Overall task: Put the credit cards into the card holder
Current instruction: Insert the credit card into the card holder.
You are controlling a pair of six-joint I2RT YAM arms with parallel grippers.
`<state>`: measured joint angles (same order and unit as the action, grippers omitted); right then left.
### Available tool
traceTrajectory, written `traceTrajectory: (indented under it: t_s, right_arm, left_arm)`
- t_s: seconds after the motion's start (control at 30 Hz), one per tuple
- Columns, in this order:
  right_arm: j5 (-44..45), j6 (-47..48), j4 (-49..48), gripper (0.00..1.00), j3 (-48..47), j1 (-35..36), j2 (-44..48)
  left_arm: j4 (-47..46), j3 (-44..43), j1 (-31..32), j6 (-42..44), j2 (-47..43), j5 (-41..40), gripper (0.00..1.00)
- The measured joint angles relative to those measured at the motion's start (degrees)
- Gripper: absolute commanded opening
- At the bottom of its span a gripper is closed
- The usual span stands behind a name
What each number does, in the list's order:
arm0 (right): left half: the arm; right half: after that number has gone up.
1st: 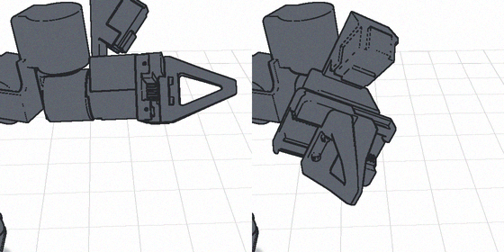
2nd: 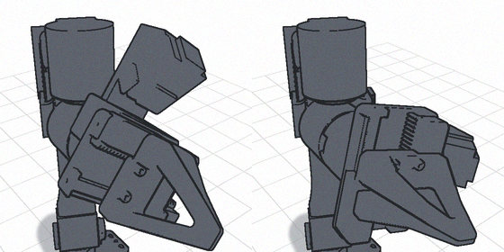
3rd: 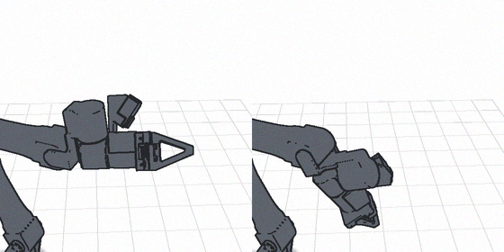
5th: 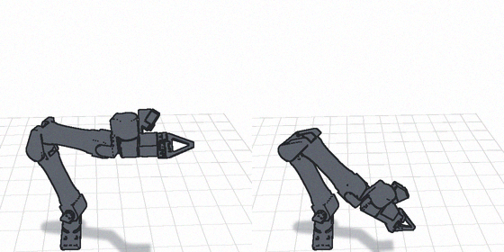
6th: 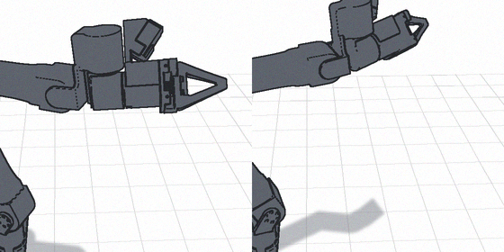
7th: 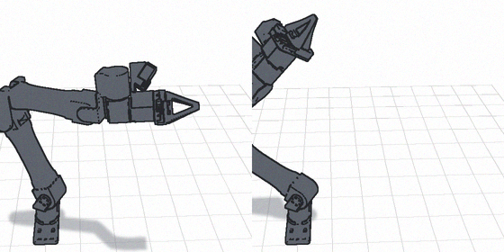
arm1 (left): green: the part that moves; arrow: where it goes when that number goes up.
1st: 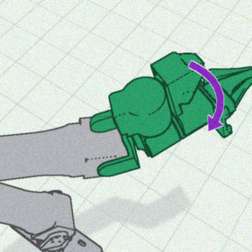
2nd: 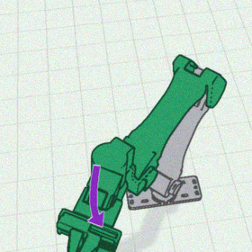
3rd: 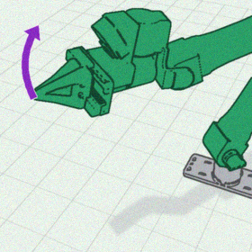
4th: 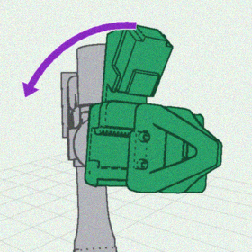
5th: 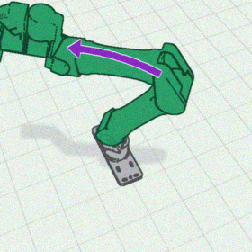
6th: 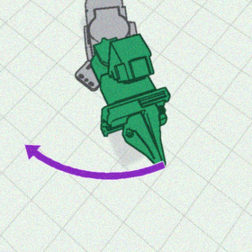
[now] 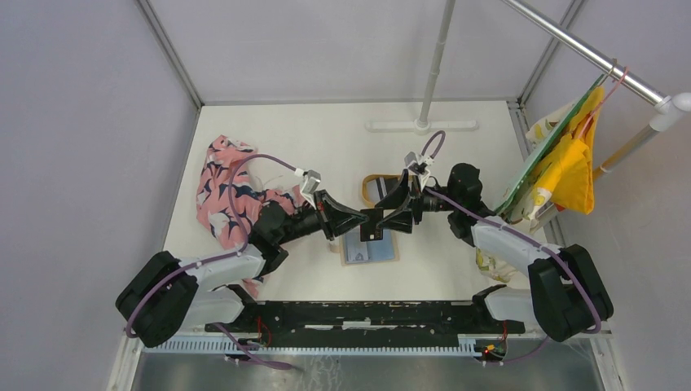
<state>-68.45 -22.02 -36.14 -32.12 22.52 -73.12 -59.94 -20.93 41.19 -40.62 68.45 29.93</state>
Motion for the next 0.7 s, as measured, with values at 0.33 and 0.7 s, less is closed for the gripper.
traceTrajectory:
  t_s: [0.33, 0.7]
  right_arm:
    - [0.44, -10.19, -7.30, 0.04, 0.00, -0.02, 1.01]
    - [0.00, -6.36, -2.78, 0.00, 0.00, -0.02, 1.03]
  left_arm:
    - [-0.15, 1.18, 1.44, 1.53, 0.02, -1.70, 0.02]
    - [17.07, 1.27, 1.70, 4.57, -7.65, -11.58, 0.71]
